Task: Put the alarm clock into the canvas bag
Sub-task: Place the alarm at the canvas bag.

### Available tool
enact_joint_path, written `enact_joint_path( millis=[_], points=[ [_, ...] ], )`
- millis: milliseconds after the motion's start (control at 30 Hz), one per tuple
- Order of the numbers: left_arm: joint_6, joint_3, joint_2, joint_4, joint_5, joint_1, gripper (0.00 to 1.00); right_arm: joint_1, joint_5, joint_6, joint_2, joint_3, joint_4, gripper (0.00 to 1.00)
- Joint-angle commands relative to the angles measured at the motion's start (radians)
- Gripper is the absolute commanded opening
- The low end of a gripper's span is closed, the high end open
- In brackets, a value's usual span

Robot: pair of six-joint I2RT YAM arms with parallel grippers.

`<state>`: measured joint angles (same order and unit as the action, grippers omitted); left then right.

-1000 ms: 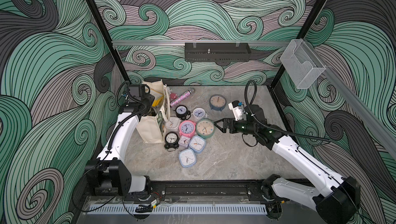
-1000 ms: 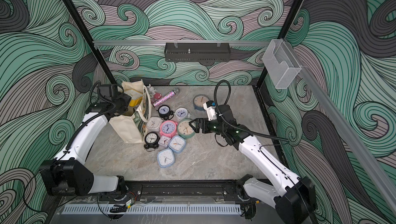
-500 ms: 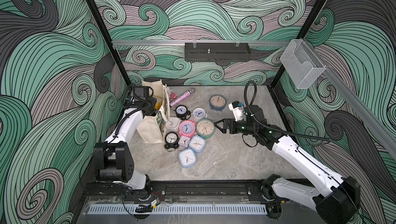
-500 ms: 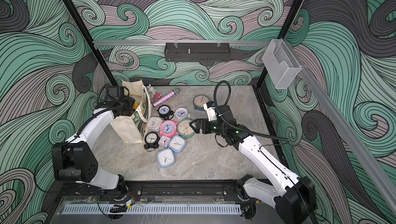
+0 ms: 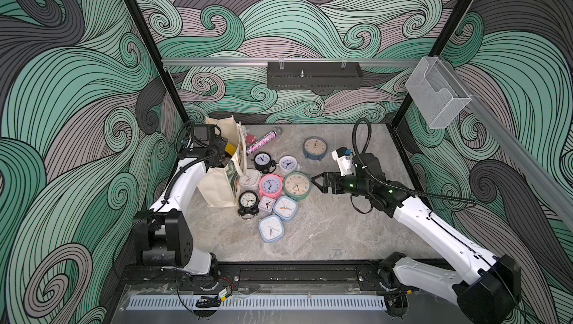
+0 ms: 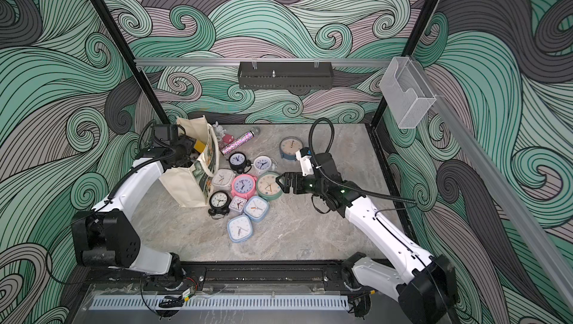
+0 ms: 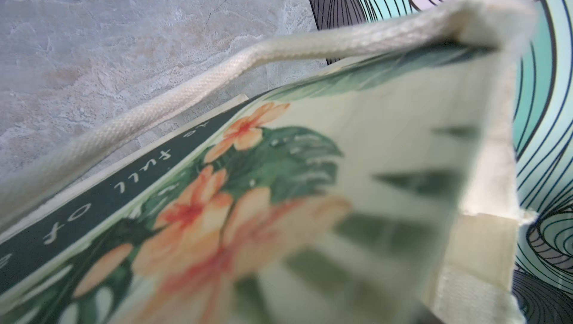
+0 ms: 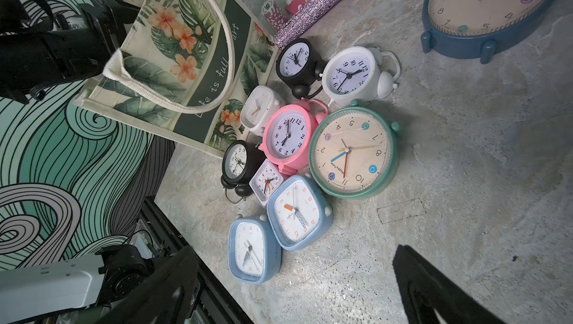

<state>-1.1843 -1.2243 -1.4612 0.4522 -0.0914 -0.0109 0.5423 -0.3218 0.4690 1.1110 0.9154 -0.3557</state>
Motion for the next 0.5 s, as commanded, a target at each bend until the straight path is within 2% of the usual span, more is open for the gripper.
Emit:
enact_joint_path(
  millis=[0,33,67,300,467],
  points=[
    [0.034,-0.05,0.072,0.076,-0.026,-0.006,0.91,0.005,0.044,-0.02,-0.005,0.0,-0.034,0.99],
    [0.048,-0.061,0.081,0.085,-0.026,-0.005,0.98,0.004,0.051,-0.021,-0.007,0.002,-0.039,0.99],
    [0.065,-0.078,0.088,0.101,-0.028,-0.005,0.99,0.005,0.059,-0.021,-0.007,0.003,-0.043,0.99],
    [0.178,-0.169,0.137,0.205,-0.018,-0.006,0.99,0.005,0.13,-0.013,0.009,0.02,-0.086,0.99],
    [0.308,-0.242,0.174,0.254,0.035,-0.003,0.99,0.004,0.185,-0.001,0.034,0.044,-0.125,0.99]
  ],
)
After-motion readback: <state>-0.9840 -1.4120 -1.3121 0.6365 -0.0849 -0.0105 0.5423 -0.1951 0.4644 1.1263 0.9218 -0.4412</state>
